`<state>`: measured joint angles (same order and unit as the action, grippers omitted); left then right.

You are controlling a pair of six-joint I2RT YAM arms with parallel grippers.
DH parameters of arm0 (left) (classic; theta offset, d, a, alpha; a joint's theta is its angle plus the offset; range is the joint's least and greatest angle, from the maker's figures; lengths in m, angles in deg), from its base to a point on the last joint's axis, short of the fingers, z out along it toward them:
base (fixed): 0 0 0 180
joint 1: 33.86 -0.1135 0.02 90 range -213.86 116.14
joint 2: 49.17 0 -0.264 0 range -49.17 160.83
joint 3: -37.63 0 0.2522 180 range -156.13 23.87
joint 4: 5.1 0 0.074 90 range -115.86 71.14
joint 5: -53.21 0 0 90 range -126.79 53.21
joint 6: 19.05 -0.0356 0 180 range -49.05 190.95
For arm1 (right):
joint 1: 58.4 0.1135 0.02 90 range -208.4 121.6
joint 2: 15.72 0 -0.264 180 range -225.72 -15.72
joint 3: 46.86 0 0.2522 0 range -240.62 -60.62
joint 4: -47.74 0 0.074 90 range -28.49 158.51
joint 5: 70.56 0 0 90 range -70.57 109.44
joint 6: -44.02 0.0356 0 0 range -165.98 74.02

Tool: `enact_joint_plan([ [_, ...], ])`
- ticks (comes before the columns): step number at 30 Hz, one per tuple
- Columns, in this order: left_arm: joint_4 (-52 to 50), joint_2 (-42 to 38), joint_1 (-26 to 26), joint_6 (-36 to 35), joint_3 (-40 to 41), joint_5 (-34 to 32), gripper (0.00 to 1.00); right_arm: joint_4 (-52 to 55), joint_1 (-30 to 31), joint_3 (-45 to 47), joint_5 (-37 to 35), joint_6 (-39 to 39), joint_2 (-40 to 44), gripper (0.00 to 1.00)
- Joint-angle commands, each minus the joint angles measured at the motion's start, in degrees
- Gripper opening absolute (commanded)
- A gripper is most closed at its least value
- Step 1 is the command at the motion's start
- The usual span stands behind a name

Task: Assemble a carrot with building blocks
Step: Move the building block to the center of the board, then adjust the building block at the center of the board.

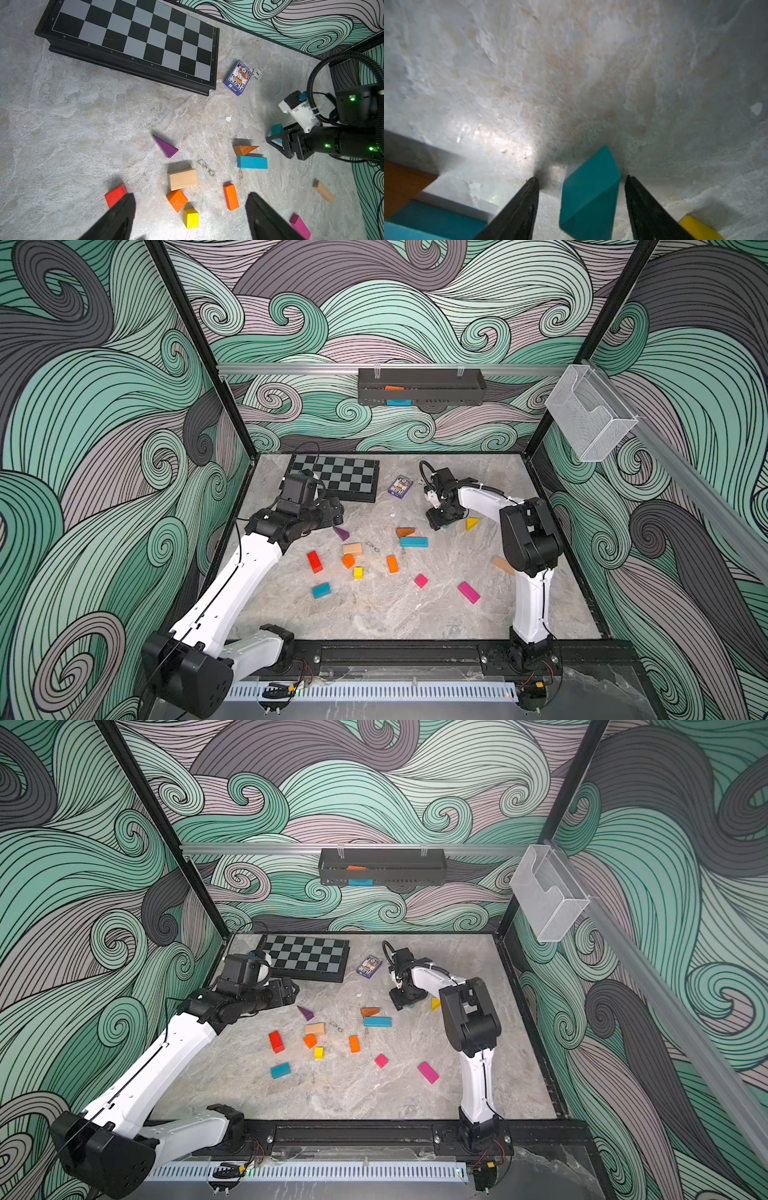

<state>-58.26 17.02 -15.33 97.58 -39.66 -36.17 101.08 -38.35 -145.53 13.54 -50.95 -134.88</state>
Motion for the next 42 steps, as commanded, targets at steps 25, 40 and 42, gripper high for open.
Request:
enact_joint_plan([
  [25, 2.1, -0.7, 0.9, 0.5, 1.3, 5.7, 0.76, 4.1, -12.0, 13.5, -4.8, 28.9, 15.2, 0.36],
  [40, 3.7, 2.4, 3.9, -0.7, 1.8, 6.3, 0.78, 1.2, -9.4, 8.1, -5.5, 28.1, 9.0, 0.36],
  [42, 3.8, 2.8, 4.1, -0.8, 1.7, 6.4, 0.78, 1.2, -9.1, 7.1, -5.6, 28.1, 8.0, 0.37],
])
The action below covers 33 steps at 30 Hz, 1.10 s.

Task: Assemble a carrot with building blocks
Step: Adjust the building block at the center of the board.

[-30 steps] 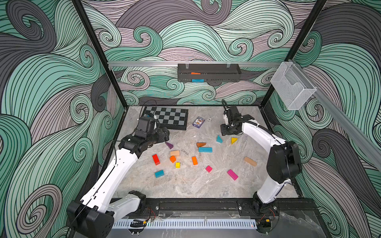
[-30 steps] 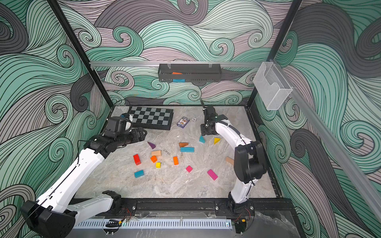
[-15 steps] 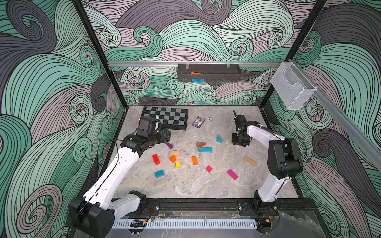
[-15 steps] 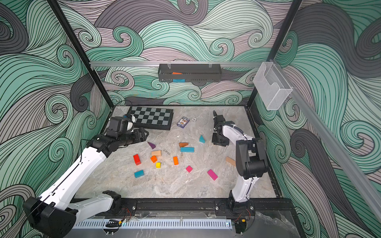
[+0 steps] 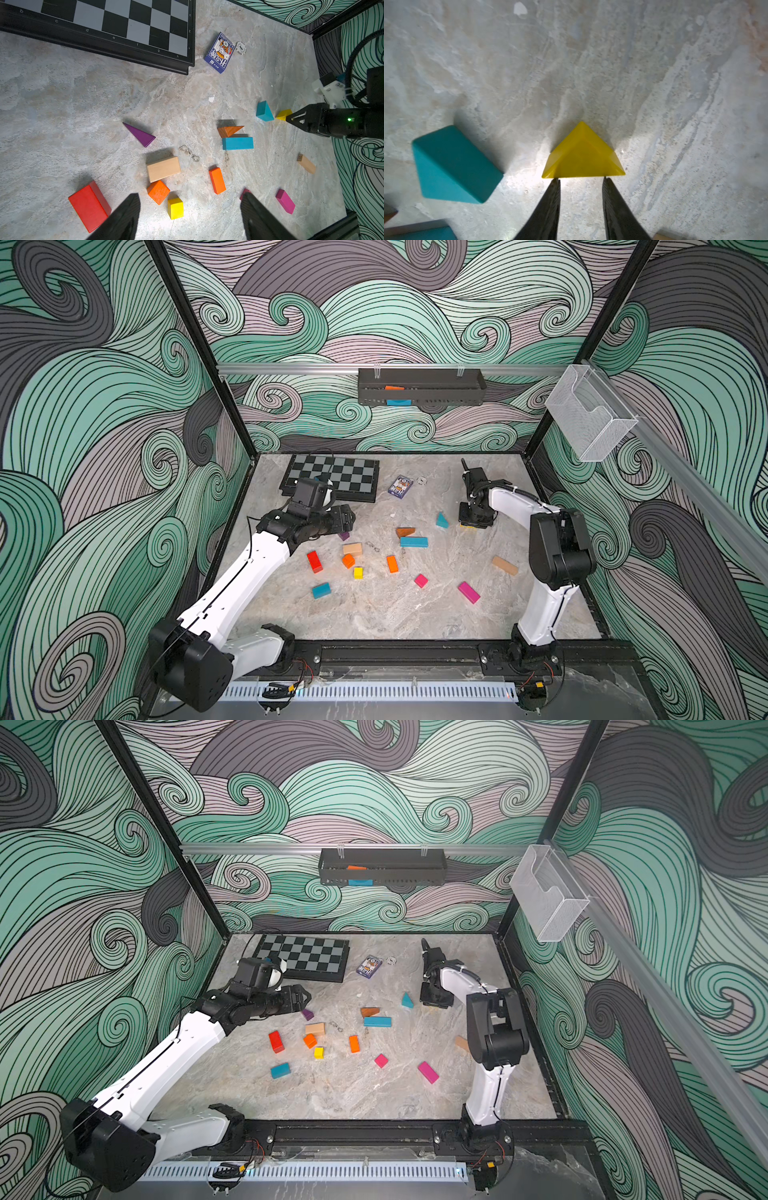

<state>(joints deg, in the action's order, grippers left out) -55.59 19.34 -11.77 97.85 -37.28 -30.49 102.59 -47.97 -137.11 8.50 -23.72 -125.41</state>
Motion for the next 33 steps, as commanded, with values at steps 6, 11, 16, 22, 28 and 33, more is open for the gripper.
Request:
enact_joint_plan([
  [6, 1.4, 1.3, 0.6, -1.3, -0.8, 0.7, 0.78, -1.6, 1.9, -3.2, 1.7, 1.3, -3.4, 0.38],
  [11, 1.6, 1.9, 0.8, -1.7, -1.2, 0.8, 0.79, -1.0, 2.7, -3.7, 3.8, 1.9, 0.5, 0.39],
  [16, 1.9, 2.2, 0.9, -1.9, -1.4, 1.0, 0.79, -0.1, 1.1, -4.5, -0.4, 2.4, 3.8, 0.43],
  [22, 1.8, 2.3, 1.1, -2.4, -1.8, 1.6, 0.8, 0.8, -3.7, -6.4, -5.5, 1.9, 0.9, 0.42],
  [28, 0.9, 2.2, 1.3, -2.9, -2.2, 1.8, 0.8, 0.7, -7.2, -6.1, -6.6, 1.1, -2.1, 0.41],
  [33, 0.6, 2.4, 1.4, -3.2, -2.4, 2.0, 0.8, 0.7, -7.3, -4.4, -3.6, 1.2, -4.0, 0.41],
])
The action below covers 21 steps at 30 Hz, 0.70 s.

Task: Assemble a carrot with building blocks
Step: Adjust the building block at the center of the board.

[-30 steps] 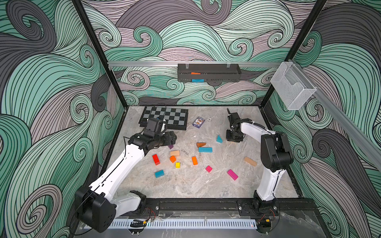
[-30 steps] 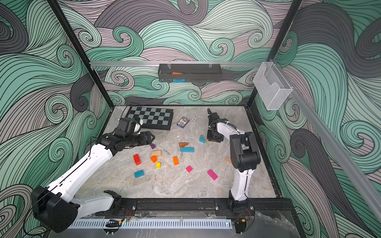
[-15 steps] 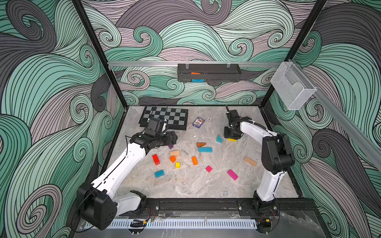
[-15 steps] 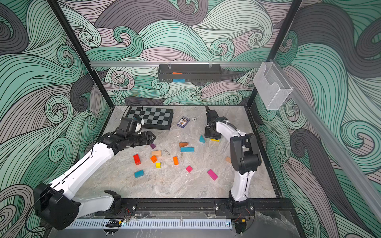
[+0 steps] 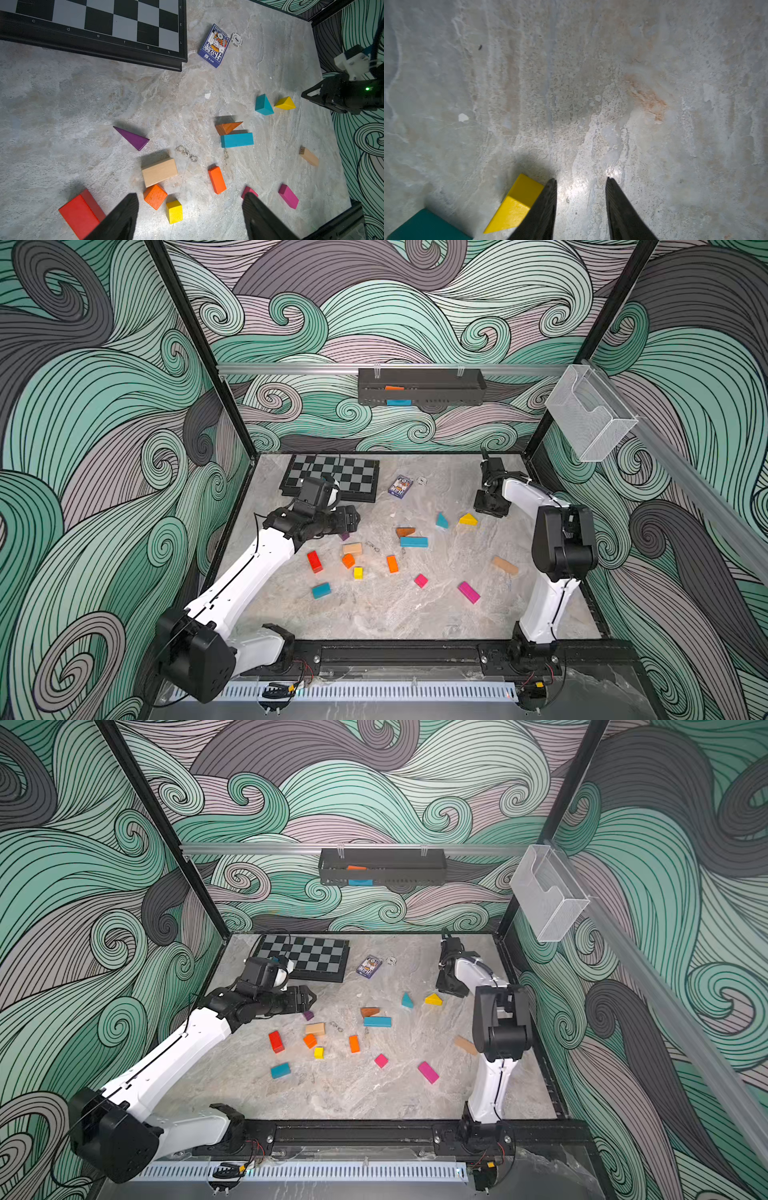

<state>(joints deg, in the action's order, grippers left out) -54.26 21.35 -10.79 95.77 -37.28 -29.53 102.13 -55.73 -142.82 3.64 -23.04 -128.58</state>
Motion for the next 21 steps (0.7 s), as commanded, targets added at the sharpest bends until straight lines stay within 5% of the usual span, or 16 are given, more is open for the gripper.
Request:
enact_joint_plan([
  [1, -0.8, 0.5, 0.4, -1.2, -2.5, 1.0, 0.8, 1.0, 0.5, 1.9, 2.0, 0.6, -0.6, 0.4],
  [21, 0.6, 0.4, 0.5, -1.0, -1.3, 1.3, 0.8, 0.6, 7.0, 5.9, 3.2, 1.0, 1.0, 0.4],
])
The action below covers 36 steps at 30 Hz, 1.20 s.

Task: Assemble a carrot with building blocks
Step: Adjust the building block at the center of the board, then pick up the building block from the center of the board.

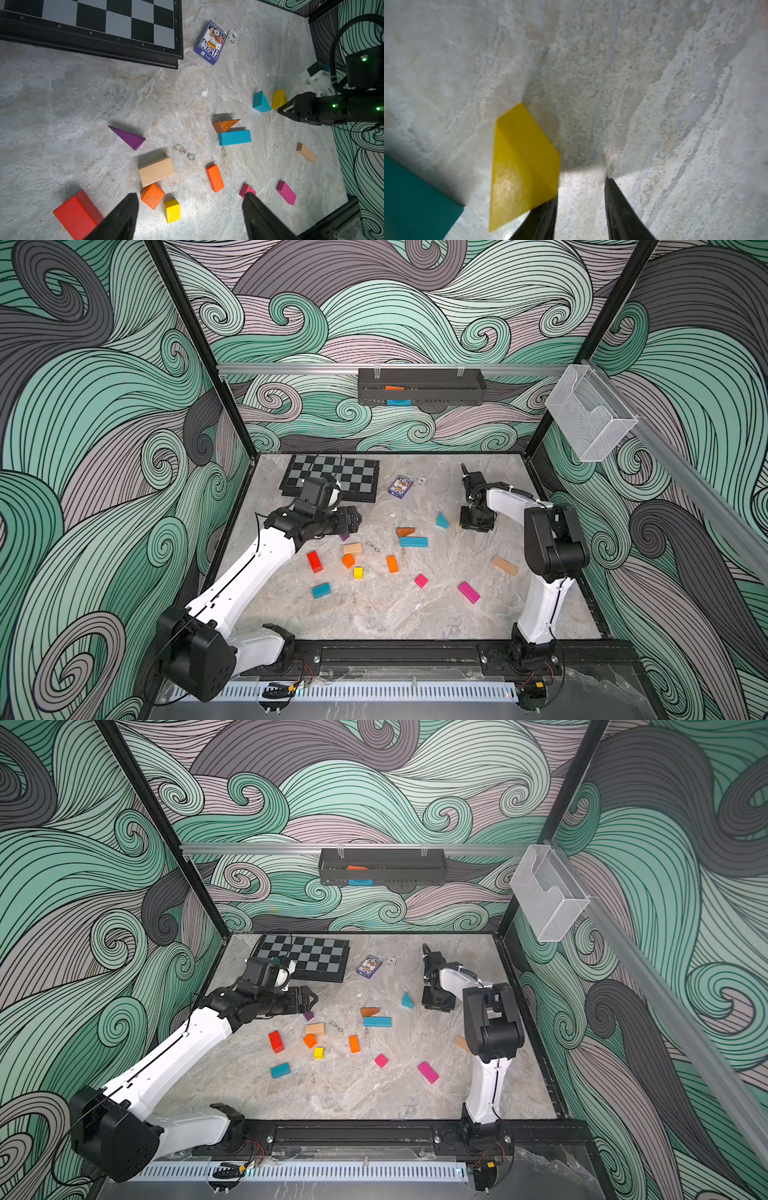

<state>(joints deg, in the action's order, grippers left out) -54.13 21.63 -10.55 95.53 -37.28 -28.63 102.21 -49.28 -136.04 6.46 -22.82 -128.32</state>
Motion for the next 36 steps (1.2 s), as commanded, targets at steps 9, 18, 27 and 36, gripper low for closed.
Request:
enact_joint_plan([
  [9, 0.7, 0.1, 0.3, -0.7, -1.1, -0.4, 0.8, 0.6, 3.6, -2.1, 2.6, 1.3, 0.0, 0.4],
  [18, 0.7, 0.7, 0.4, -0.2, -1.3, -0.8, 0.82, 1.9, 5.0, 0.3, 2.2, 0.4, 7.6, 0.45],
  [27, -0.8, 1.3, 0.4, -0.1, -3.4, -3.2, 0.98, 3.9, 12.9, -0.2, 8.1, -1.3, 13.0, 0.66],
  [36, 0.2, -2.3, 0.3, 1.7, -0.7, -5.8, 0.99, 4.3, 20.5, -2.9, 13.0, 1.4, 9.6, 0.94],
])
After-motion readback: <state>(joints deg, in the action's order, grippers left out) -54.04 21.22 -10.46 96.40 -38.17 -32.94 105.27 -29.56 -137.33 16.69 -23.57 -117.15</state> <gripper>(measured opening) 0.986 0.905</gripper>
